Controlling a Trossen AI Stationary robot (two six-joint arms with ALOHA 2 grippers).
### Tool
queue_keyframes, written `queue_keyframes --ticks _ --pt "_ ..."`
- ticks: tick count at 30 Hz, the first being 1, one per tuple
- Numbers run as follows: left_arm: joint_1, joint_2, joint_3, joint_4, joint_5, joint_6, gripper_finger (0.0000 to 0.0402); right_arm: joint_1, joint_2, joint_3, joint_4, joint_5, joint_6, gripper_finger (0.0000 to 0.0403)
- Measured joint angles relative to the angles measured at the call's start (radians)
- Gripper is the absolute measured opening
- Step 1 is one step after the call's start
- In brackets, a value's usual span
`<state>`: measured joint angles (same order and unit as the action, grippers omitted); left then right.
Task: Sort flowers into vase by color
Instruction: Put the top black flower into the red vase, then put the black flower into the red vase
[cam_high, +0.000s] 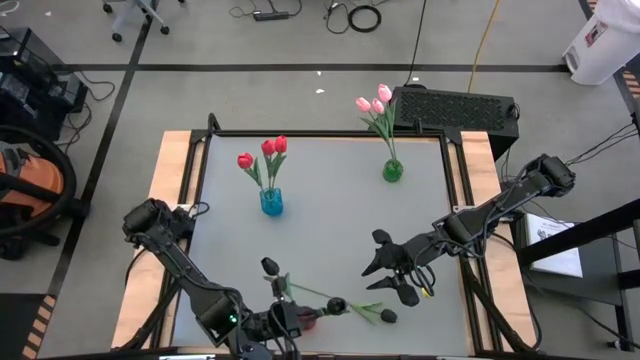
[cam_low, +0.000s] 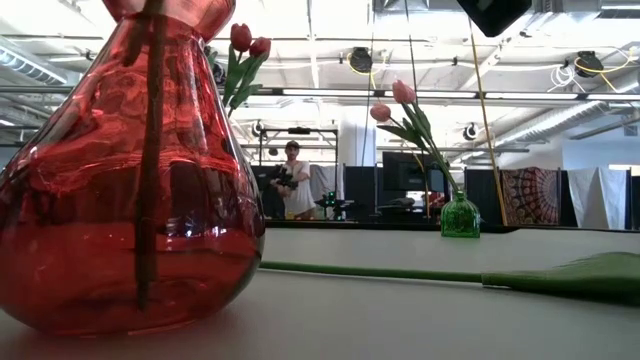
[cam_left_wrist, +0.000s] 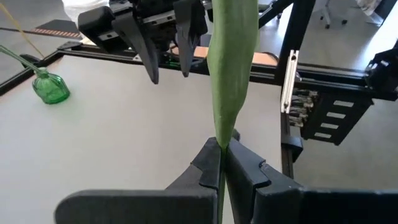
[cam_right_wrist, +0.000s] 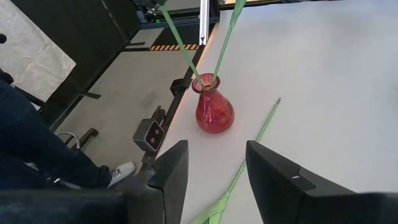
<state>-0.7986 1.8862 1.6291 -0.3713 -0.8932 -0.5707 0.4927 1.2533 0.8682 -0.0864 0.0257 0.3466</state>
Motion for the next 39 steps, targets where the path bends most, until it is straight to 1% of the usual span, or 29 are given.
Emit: queue_keyframes --ticks 6,8,12,16,19,23,31,39 --pt "0.0 0.0 0.0 -0.013 0.0 -0.001 0.0014 0.0 0.0 0.0 0.0 0.0 0.0 0.0153" --pt "0.0 0.0 0.0 -0.013 0.001 -0.001 0.0021 0.0 0.0 0.0 -0.001 0.0 0.0 0.0153" --pt "0.0 0.0 0.0 -0.013 0.005 -0.006 0.006 0.0 0.0 0.0 -0.001 0.0 0.0 0.0153" --pt "0.0 0.0 0.0 -0.032 0.019 -0.054 0.0104 0.0 0.0 0.0 -0.001 0.0 0.0 0.0153" --pt "0.0 0.0 0.0 -0.046 0.039 -0.079 0.0119 0.0 0.0 0.0 -0.001 0.0 -0.004 0.0153" --pt "0.0 -0.001 0.0 -0.046 0.059 -0.079 0.0122 0.0 0.0 0.0 -0.002 0.003 -0.028 0.0153" --pt "0.0 -0.002 0.0 -0.039 0.062 -0.079 0.0123 -0.001 0.0 0.0 -0.002 0.009 -0.045 0.0153" --pt "0.0 -0.032 0.0 -0.039 0.083 -0.07 0.0123 -0.001 0.0 0.0 -0.001 0.008 -0.045 0.0153"
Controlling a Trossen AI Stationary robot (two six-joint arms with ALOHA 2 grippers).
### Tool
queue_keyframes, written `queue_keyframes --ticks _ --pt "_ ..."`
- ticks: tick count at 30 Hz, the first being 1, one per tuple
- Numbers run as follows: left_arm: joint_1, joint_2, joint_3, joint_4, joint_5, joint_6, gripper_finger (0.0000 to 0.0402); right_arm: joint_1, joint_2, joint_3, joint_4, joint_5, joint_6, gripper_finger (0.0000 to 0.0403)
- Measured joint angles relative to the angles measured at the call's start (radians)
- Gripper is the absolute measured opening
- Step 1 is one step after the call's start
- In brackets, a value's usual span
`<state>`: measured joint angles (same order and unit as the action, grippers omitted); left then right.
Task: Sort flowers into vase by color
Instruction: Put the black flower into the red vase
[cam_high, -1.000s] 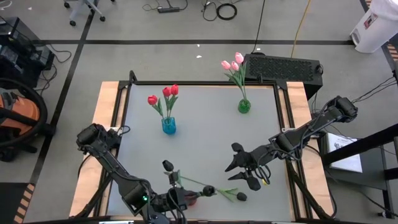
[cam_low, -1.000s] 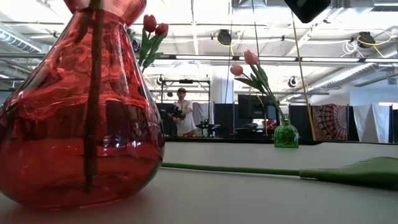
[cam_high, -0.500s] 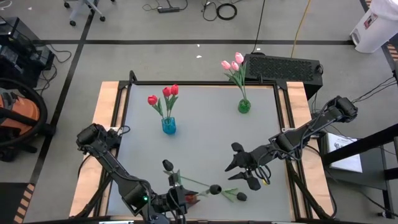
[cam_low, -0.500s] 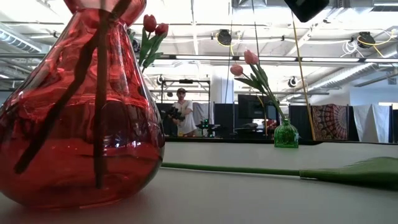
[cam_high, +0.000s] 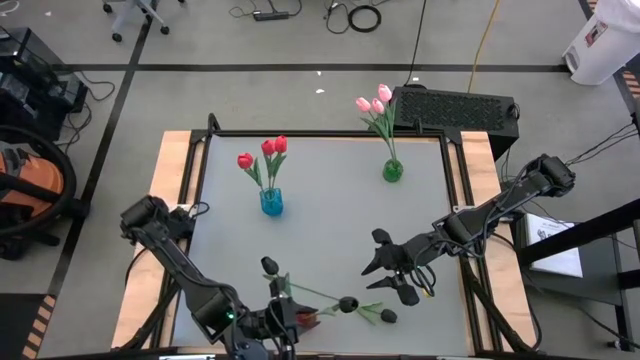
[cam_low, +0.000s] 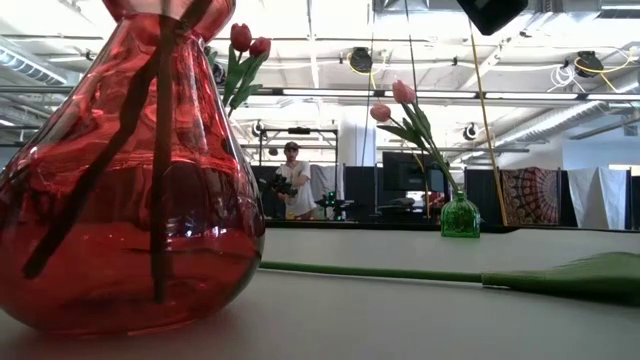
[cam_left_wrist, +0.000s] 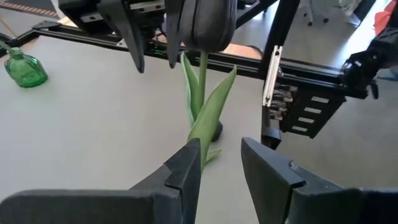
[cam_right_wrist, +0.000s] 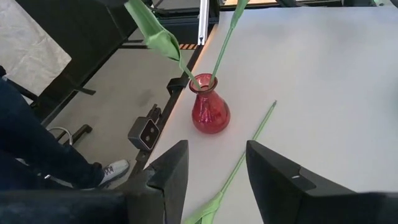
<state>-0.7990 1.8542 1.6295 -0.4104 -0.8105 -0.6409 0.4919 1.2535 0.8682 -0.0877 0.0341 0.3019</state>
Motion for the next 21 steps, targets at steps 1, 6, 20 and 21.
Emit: queue_keyframes --ticks 1,6,20,21 --pt "0.0 -0.005 0.0 0.0 0.005 0.001 0.0123 0.0 0.0 0.0 0.0 0.0 0.0 0.0153" --pt "0.0 -0.04 0.0 -0.001 0.05 0.061 0.0123 0.0 0.0 0.0 0.0 0.0 0.0 0.0153" --pt "0.05 -0.196 0.0 0.0 0.039 0.21 0.0123 0.0 0.0 0.0 -0.001 0.0 0.0 0.0153" --pt "0.059 -0.21 0.0 0.001 0.038 0.21 0.0123 0.0 0.0 0.0 -0.001 0.0 0.0 0.0153"
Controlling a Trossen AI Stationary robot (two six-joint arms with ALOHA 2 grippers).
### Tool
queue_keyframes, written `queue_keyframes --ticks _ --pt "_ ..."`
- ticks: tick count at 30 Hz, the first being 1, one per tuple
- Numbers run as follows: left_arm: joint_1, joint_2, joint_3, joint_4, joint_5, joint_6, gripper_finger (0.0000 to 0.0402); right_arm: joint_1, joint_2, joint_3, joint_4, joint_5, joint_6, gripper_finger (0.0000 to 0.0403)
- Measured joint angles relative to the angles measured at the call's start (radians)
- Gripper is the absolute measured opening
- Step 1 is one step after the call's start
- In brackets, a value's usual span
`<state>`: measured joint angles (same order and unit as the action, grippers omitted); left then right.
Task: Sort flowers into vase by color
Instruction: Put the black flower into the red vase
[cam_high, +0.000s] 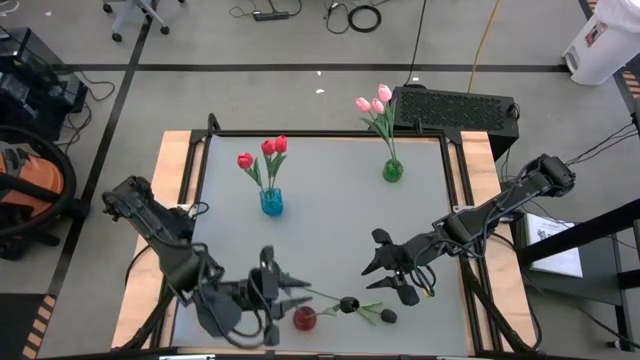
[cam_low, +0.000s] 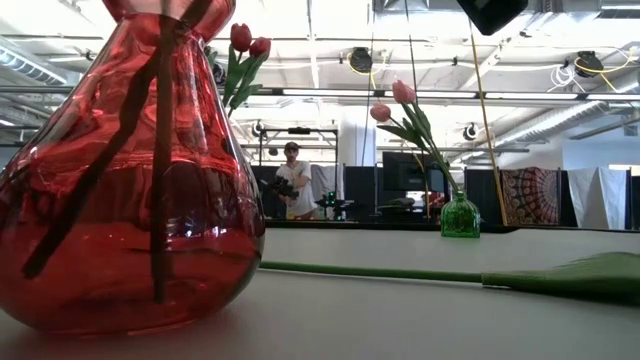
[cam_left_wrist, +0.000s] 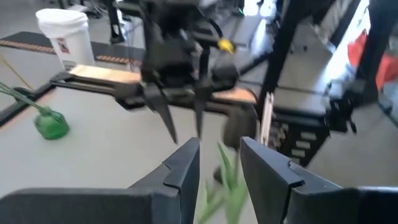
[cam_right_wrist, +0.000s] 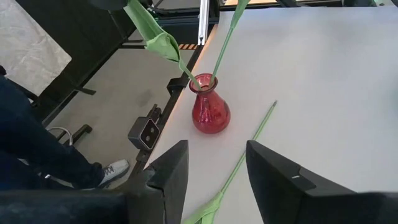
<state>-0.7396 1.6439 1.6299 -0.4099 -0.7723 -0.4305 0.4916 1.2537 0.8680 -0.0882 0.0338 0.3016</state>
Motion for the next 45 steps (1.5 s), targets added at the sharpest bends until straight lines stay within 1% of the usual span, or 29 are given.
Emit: queue_keyframes --ticks 5,9,13,18,23,27,31,33,36,45 --pt "0.065 -0.058 0.001 -0.001 -0.017 0.002 0.0123 0.0 0.0 0.0 0.0 0.0 0.0 0.0153" --pt "0.127 -0.087 0.001 -0.042 -0.003 0.0 0.0123 0.0 0.0 0.0 0.0 0.0 0.0 0.0153" --pt "0.192 -0.092 0.001 -0.114 0.106 -0.005 0.0123 0.0 0.0 0.0 0.0 0.0 0.0 0.0153" --pt "0.287 -0.092 0.001 -0.155 0.324 -0.007 0.0123 0.0 0.0 0.0 0.0 0.0 0.0 0.0153" --pt "0.385 -0.091 0.001 -0.149 0.427 0.022 0.0123 0.0 0.0 0.0 -0.001 0.0 0.0 0.0153" --pt "0.433 -0.088 0.001 -0.115 0.531 0.052 0.0123 0.0 0.0 0.0 -0.013 0.0 0.0 0.0153" --pt "0.464 -0.072 0.0 -0.074 0.544 0.089 0.0123 0.0 0.0 0.0 -0.048 0.0 0.0 0.0153" --pt "0.485 -0.056 0.001 -0.024 0.547 0.112 0.0123 0.0 0.0 0.0 -0.073 0.0 0.0 0.0153" --pt "0.507 -0.03 0.001 0.005 0.574 0.14 0.0123 0.0 0.0 0.0 -0.11 0.0 0.0 0.0153" --pt "0.553 0.077 0.0 0.092 0.645 0.149 0.0123 0.0 0.0 0.0 -0.132 -0.003 0.047 0.0153"
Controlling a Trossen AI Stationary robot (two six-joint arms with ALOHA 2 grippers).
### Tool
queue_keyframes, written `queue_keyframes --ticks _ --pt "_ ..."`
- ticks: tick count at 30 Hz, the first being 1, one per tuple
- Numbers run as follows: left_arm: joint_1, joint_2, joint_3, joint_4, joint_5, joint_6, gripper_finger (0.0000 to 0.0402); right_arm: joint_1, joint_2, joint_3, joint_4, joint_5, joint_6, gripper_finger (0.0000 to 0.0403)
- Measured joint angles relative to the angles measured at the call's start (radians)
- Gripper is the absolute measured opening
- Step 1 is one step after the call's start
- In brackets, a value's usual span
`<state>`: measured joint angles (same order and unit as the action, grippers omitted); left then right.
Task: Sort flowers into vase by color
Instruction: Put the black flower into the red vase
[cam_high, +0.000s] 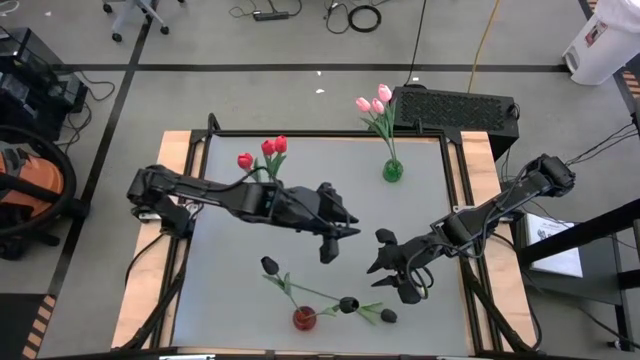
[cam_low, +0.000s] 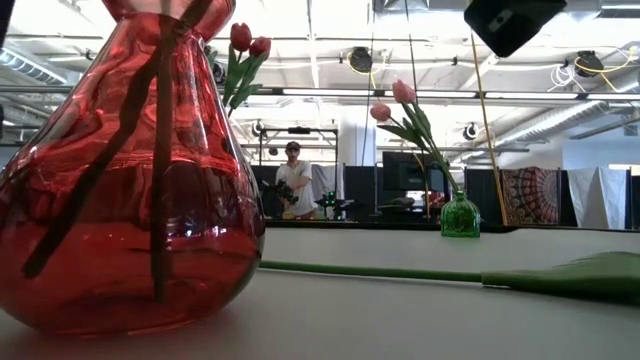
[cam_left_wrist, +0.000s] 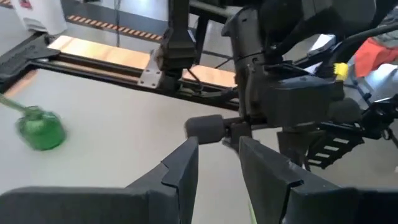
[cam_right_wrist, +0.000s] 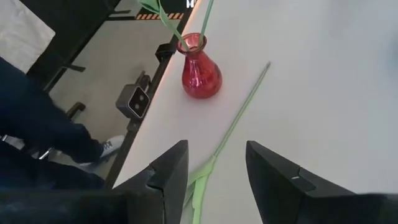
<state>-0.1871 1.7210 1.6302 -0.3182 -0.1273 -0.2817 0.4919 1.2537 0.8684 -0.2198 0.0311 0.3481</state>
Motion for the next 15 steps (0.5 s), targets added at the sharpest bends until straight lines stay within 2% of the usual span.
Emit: queue_keyframes --ticks 15 --pt "0.026 0.088 0.0 -0.036 0.117 0.03 0.0123 0.001 -0.006 0.0 -0.045 -0.01 0.045 0.0153"
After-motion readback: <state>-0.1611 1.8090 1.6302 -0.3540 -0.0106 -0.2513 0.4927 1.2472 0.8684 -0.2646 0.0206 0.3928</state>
